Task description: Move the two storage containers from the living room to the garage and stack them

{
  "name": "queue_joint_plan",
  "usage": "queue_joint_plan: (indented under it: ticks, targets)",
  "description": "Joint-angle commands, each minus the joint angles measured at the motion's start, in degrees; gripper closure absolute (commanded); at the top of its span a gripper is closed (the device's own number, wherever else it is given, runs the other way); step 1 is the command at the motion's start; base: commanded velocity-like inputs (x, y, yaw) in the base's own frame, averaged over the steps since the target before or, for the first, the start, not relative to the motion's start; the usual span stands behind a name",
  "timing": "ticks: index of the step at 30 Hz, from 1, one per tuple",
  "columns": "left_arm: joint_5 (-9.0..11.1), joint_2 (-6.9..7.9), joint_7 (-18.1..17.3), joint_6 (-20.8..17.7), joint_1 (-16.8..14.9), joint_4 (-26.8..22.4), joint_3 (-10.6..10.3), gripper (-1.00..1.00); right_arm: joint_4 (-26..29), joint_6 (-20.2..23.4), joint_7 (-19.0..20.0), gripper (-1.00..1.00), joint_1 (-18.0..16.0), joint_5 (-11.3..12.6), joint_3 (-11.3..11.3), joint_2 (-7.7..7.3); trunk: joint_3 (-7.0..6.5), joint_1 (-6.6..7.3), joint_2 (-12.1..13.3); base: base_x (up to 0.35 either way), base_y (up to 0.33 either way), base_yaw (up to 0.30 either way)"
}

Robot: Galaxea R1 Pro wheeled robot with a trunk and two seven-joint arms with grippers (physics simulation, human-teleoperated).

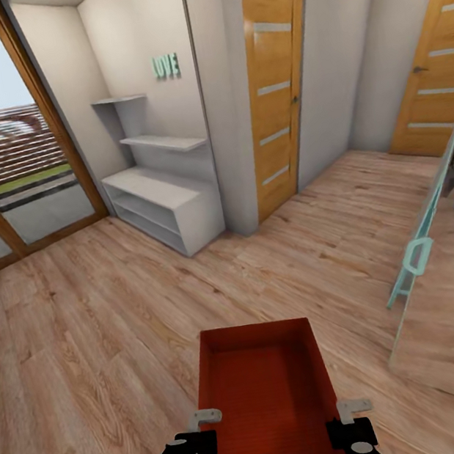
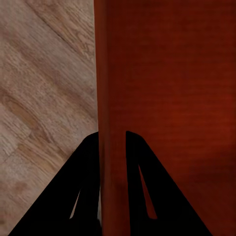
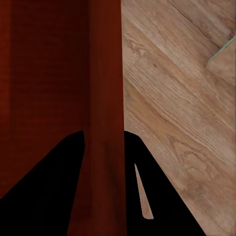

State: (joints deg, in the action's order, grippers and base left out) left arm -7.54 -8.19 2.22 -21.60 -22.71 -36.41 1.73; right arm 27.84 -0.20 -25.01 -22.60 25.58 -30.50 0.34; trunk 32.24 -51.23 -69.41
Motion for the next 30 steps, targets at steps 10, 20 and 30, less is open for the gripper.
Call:
queue_joint_plan:
  ticks: [10,20,30]
  targets:
    - [-0.37,0.02,0.33,-0.28,0.03,1.60,-0.50,1.00,0.20,-0.07,-0.39,1.00,-0.17,-0.03,0.00,-0.08,0.05,-0.03,-0.03,0.323,0.000,0.000]
    - [-0.37,0.02,0.33,-0.28,0.03,1.60,-0.50,1.00,0.20,0.02,-0.39,1.00,-0.17,-0.03,0.00,-0.08,0.05,-0.03,-0.03,0.323,0.000,0.000]
    - [-0.37,0.02,0.33,-0.28,0.03,1.60,-0.50,1.00,0.20,0.02,-0.39,1.00,-0.17,-0.01,0.01,0.16,0.05,-0.03,-0.03,0.323,0.000,-0.113]
